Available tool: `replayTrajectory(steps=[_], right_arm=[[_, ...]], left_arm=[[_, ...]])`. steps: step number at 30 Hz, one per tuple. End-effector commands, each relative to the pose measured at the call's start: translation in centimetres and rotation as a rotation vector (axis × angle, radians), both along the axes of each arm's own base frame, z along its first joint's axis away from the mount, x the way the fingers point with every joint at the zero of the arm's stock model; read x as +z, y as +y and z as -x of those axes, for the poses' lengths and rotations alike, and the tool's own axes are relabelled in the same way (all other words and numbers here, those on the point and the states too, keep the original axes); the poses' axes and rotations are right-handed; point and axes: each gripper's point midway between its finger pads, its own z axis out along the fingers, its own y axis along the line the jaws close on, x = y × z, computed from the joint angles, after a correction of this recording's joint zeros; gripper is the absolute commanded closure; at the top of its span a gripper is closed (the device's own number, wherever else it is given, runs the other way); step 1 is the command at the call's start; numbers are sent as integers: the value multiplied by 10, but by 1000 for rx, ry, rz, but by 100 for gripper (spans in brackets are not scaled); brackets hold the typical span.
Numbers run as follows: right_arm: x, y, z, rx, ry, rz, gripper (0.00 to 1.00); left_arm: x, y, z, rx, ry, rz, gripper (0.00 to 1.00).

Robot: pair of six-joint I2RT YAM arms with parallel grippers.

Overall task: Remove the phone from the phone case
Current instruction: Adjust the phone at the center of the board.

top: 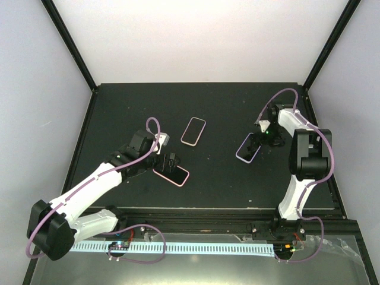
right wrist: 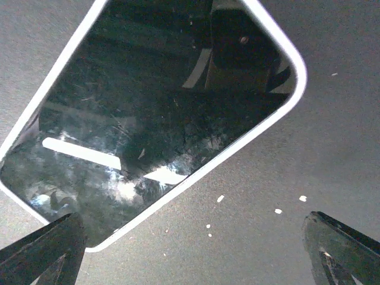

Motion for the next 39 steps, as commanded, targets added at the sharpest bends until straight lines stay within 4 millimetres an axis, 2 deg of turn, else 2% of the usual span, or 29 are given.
replayTrajectory(steps=[1, 7, 11, 19, 22, 25, 28, 32, 35, 39], right_arm=[[-6, 4, 4, 0, 73, -27, 0], [-16, 21, -10, 18, 88, -61, 0], [-22, 41, -23, 44, 97, -88, 0], [-12, 123, -52, 278, 25, -119, 0], [-9, 160, -45, 445, -8, -73, 0], [3, 182, -33, 598, -84, 13, 0], [30, 180, -32, 638, -181, 22, 0], [53, 159, -23, 791, -286, 47, 0], [55, 137, -15, 971, -333, 127, 0], [49, 122, -9, 1140, -311, 157, 0]], left_arm=[[-1, -8, 5, -25, 2, 38, 1], [-1, -15, 4, -46, 12, 64, 1], [0, -19, 5, -62, 23, 77, 1], [7, -22, 6, -57, 20, 121, 1], [7, -21, 6, -45, 25, 123, 1], [7, -18, 6, -26, 17, 123, 1], [9, -14, 6, -5, 3, 122, 1], [13, -15, 7, -10, -26, 150, 1], [16, -20, 11, -48, -57, 188, 1], [18, -22, 13, -69, -80, 200, 1]])
